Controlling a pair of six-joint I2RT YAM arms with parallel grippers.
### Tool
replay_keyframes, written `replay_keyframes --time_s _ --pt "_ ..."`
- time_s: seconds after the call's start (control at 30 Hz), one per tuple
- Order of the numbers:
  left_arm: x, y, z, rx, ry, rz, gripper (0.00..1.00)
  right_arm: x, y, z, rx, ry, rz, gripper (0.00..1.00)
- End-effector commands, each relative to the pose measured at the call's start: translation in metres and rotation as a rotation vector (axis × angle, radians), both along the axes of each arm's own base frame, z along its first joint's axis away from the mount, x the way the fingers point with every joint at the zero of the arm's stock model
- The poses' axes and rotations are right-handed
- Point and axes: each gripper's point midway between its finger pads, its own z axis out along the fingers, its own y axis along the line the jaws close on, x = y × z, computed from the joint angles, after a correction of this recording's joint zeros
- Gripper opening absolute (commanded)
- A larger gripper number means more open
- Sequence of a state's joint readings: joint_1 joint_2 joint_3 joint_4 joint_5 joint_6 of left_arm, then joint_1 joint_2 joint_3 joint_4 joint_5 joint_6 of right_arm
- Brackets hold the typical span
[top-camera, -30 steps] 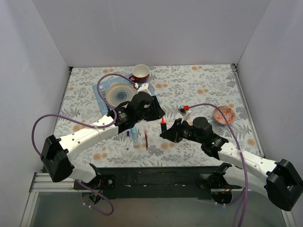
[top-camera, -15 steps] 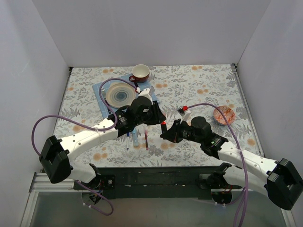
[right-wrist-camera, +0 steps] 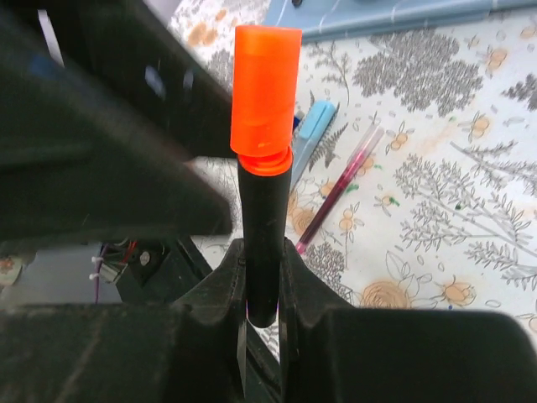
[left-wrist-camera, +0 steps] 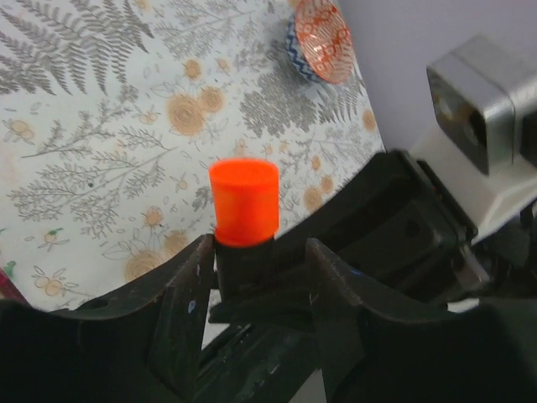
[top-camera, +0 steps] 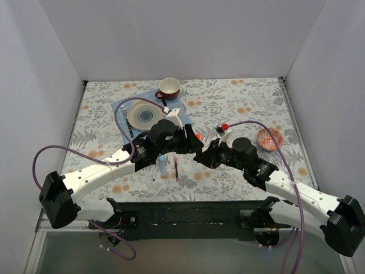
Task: Insert the pens into the pen caps
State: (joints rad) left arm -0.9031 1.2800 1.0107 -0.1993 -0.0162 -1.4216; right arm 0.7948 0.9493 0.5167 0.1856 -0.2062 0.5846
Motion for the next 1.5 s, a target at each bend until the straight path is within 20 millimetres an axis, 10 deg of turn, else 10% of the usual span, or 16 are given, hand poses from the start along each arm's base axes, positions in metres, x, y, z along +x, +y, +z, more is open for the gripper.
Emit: replay_keyframes --time_s 0.0,0.17,0.83,1.23,1.47 --pt "-0.041 -0.006 0.031 -0.089 -0.019 -0.158 0.50 0.016 0.003 0.061 0.113 -0.197 -0.021 0.01" --pt "-0.047 0.007 0.066 -0.153 -0.098 -0.150 0.70 0.006 -0.002 0.067 0.124 -0.227 0.006 0.01" --pt "-0.100 -0.004 0.153 -0.326 -0.332 -0.509 0.68 -0.088 -0.007 0.129 0.408 -0.315 0.401 0.01" --pt "-0.095 -0.007 0.146 -0.306 -0.351 -0.509 0.47 -0.099 -0.006 0.133 0.457 -0.306 0.465 0.01" --pt "-0.098 -0.014 0.129 -0.282 -0.282 -0.546 0.00 -0.093 -0.005 0.137 0.456 -0.318 0.437 0.01"
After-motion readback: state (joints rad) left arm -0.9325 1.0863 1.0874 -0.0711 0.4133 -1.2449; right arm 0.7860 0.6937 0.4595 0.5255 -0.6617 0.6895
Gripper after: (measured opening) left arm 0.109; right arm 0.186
